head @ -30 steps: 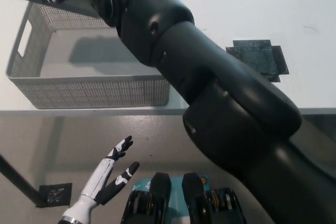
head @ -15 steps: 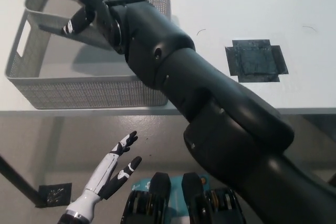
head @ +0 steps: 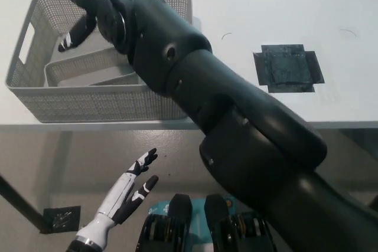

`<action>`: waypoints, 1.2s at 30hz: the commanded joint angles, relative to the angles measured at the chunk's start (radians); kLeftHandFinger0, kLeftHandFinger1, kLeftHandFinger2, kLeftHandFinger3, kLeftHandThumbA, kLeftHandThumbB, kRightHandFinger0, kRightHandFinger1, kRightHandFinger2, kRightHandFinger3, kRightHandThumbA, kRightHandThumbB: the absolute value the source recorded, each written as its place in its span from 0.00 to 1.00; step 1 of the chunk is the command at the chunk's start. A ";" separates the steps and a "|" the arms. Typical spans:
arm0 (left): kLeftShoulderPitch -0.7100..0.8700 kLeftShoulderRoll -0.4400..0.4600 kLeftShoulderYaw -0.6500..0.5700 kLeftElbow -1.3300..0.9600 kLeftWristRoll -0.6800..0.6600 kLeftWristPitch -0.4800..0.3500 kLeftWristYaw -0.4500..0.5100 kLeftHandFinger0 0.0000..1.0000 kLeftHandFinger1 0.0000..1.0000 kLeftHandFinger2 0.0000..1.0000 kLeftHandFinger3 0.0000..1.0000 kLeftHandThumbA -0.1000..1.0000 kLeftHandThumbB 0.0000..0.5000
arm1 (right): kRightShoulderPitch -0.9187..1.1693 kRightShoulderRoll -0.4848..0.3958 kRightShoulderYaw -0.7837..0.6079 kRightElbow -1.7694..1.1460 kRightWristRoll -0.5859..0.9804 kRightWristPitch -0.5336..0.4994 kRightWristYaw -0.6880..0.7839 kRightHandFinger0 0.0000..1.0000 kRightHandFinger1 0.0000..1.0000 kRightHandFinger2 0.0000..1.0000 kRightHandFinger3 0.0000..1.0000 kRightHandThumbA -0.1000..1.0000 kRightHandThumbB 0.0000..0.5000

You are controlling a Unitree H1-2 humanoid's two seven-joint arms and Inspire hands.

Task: Use the right hand to pick up a small rectangular container and put it into a bigger container on the left side

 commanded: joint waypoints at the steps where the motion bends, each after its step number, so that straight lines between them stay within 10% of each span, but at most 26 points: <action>1: -0.023 0.011 0.001 -0.023 0.002 -0.020 -0.002 1.00 1.00 1.00 1.00 0.99 0.36 | -0.130 -0.042 -0.026 -0.024 0.035 -0.027 -0.035 1.00 1.00 1.00 1.00 1.00 1.00; 14: -0.036 0.015 0.010 -0.010 0.005 -0.034 0.012 1.00 1.00 1.00 1.00 0.99 0.35 | -0.321 -0.416 -0.177 -0.171 0.136 -0.277 0.005 1.00 1.00 1.00 1.00 1.00 0.98; 23: -0.056 0.019 0.031 -0.004 -0.023 -0.053 0.019 1.00 1.00 1.00 1.00 1.00 0.40 | 0.312 -0.691 -0.405 -1.458 0.351 -0.096 0.133 1.00 1.00 1.00 1.00 1.00 0.86; 27: -0.075 0.023 0.043 0.002 -0.046 -0.056 0.015 1.00 1.00 1.00 1.00 1.00 0.45 | 0.565 -0.723 -0.487 -1.801 0.410 -0.051 0.112 1.00 1.00 1.00 1.00 1.00 0.71; 36: -0.088 0.023 0.046 0.023 -0.065 -0.068 0.009 1.00 1.00 1.00 1.00 1.00 0.45 | 1.160 -0.521 -0.375 -2.290 0.381 -0.133 -0.055 1.00 1.00 1.00 1.00 0.96 1.00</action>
